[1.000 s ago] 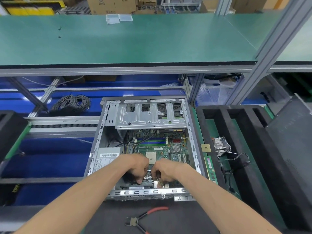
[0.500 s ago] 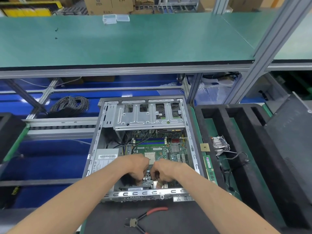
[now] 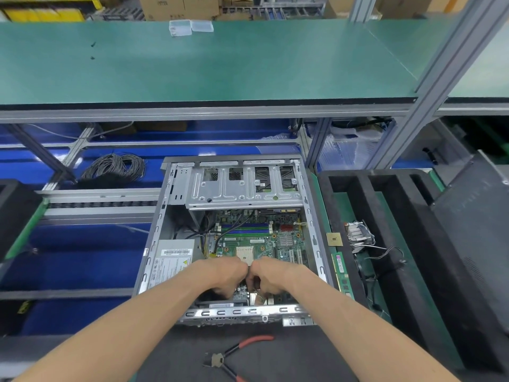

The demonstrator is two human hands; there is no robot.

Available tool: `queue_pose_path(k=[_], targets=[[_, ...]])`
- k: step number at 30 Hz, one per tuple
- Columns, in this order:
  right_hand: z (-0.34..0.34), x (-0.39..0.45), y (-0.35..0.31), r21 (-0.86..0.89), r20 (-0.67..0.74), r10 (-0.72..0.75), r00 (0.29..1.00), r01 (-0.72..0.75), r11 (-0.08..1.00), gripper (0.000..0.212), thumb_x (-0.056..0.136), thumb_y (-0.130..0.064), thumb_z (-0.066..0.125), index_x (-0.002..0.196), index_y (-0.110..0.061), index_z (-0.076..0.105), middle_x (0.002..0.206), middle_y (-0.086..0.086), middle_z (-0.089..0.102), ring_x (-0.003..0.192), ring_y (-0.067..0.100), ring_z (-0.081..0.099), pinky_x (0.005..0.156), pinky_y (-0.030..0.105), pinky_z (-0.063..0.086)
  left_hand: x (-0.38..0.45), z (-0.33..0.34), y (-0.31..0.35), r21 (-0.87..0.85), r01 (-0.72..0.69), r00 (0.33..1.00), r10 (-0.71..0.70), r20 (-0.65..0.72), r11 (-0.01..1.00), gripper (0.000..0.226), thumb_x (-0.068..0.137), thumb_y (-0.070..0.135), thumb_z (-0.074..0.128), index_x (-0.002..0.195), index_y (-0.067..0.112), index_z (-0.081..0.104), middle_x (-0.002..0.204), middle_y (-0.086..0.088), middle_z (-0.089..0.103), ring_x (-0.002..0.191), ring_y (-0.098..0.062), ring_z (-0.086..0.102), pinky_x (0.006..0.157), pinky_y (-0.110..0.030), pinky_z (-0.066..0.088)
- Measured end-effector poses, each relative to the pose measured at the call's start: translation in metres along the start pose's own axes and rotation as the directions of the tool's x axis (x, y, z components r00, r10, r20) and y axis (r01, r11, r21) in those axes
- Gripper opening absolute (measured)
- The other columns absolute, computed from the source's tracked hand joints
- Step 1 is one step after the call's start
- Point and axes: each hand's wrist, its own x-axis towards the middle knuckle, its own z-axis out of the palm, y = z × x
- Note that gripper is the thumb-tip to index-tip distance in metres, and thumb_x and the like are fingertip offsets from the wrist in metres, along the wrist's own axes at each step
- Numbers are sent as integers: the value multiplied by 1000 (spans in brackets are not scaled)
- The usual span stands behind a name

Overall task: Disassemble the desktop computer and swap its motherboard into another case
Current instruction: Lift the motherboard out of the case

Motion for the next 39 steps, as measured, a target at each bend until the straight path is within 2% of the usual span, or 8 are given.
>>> queue_pose_path(k=[4, 8, 10, 14, 19, 26, 31, 39], targets=[[0, -1, -1, -23, 3, 5, 1000, -5, 1000, 25, 86, -4, 75, 109, -15, 73, 101, 6, 63, 79, 23, 62, 80, 34, 57, 3, 4, 1, -16, -16, 1000, 16, -7, 1000, 35, 75, -4, 64, 61, 19, 43, 56, -1, 49, 50, -16, 48, 57, -32, 52], [0, -1, -1, -54, -10, 0, 1000, -1, 999, 29, 88, 0, 70, 113, -15, 73, 117, 13, 64, 78, 25, 56, 79, 35, 55, 8, 8, -6, -64, 10, 1000, -11, -15, 998, 36, 79, 3, 68, 57, 17, 43, 55, 0, 49, 48, -14, 45, 50, -28, 43], [1, -1, -1, -63, -12, -5, 1000, 4, 998, 30, 88, 0, 70, 114, -15, 73, 119, 14, 64, 81, 25, 56, 81, 35, 56, 9, 10, -6, -70, 30, 999, -32, -23, 997, 35, 78, 3, 67, 57, 18, 44, 55, 0, 50, 49, -15, 46, 52, -30, 44], [2, 0, -2, -81, -13, -5, 1000, 4, 997, 34, 90, 5, 63, 113, -17, 73, 120, 11, 64, 88, 28, 62, 87, 39, 58, 10, 16, -5, -70, 53, 998, -54, -18, 996, 32, 71, 0, 67, 54, 17, 46, 48, 3, 48, 43, -13, 46, 39, -22, 35], [3, 3, 1, -79, -25, 0, 1000, -2, 997, 33, 90, 5, 63, 110, -19, 74, 119, 10, 65, 87, 27, 64, 83, 36, 59, 10, 16, -4, -81, 68, 997, -70, -24, 994, 33, 69, 4, 67, 51, 19, 44, 45, 4, 45, 40, -11, 43, 34, -19, 30], [3, 2, 2, -103, -19, -15, 1000, 13, 995, 36, 90, 5, 62, 113, -20, 73, 120, 11, 64, 96, 32, 67, 84, 41, 60, 4, 13, -1, -123, 84, 995, -90, -47, 989, 36, 73, -1, 67, 54, 18, 43, 54, 1, 46, 47, -12, 44, 40, -21, 33], [3, 2, 1, -111, -14, -23, 1000, 21, 994, 37, 91, 6, 60, 116, -18, 72, 120, 11, 64, 94, 29, 65, 86, 39, 59, 0, 8, 4, -110, 84, 995, -89, -45, 990, 31, 75, -4, 64, 57, 14, 45, 56, -2, 48, 51, -17, 46, 56, -31, 45], [1, -1, 2, -119, -9, -58, 998, 57, 991, 35, 90, 2, 60, 116, -18, 71, 119, 9, 64, 91, 26, 61, 86, 39, 58, -3, 8, 0, -73, 63, 996, -68, -65, 995, 29, 74, 1, 65, 54, 13, 48, 54, -3, 49, 59, -26, 55, 60, -38, 56]])
